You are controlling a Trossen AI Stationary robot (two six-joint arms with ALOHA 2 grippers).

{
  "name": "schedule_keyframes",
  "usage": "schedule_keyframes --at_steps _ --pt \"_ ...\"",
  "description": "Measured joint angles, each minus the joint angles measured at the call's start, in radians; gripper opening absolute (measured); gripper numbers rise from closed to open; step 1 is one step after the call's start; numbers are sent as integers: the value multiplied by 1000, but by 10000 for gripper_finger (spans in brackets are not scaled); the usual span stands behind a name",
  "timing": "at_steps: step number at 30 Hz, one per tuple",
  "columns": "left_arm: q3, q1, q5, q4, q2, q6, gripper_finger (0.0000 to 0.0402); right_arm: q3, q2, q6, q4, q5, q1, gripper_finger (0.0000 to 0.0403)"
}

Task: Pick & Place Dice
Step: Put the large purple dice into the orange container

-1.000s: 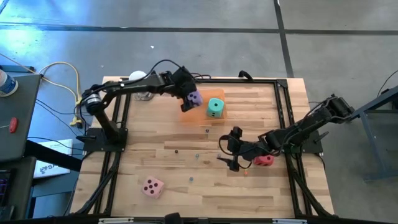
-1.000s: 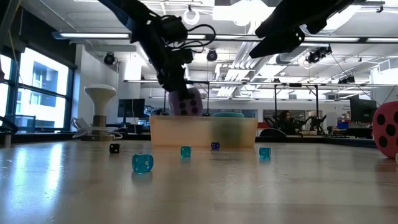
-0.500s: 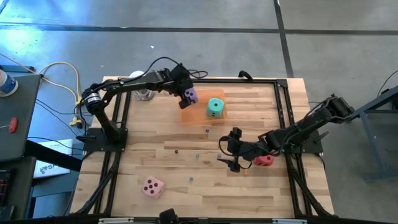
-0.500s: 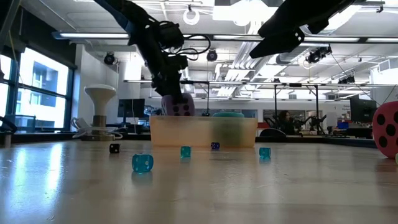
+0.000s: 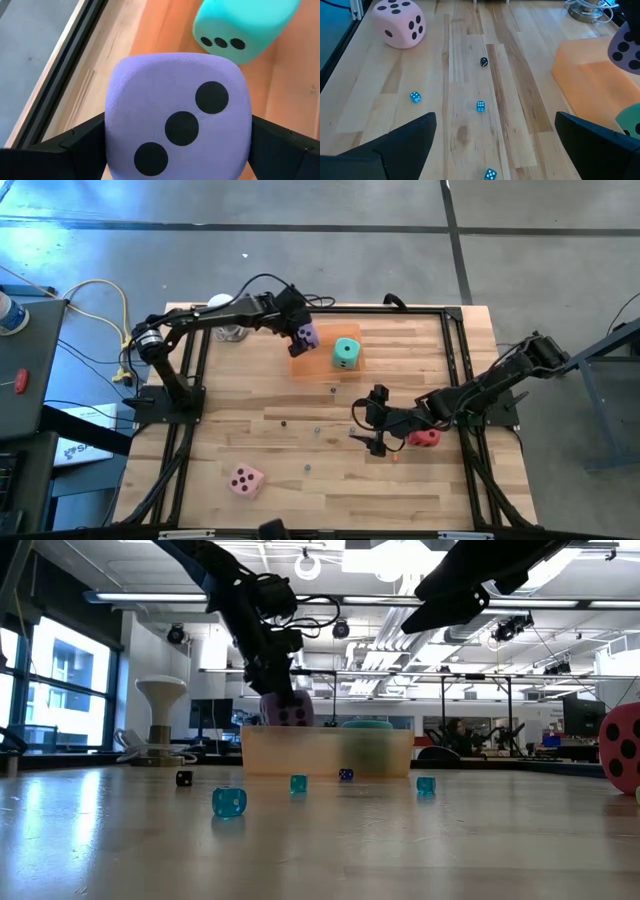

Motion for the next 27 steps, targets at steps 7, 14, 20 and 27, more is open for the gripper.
schedule_keyframes --at_steps 7,14,20,27 --pt "-2 -28 -1 18 0 10 384 0 0 0 0 0 0 400" --pt "-2 -35 -51 17 0 11 396 0 0 0 0 0 0 400" --pt "-2 -34 -51 16 0 15 396 0 0 0 0 0 0 400" --pt "-2 -46 24 -20 0 109 397 0 0 0 0 0 0 400"
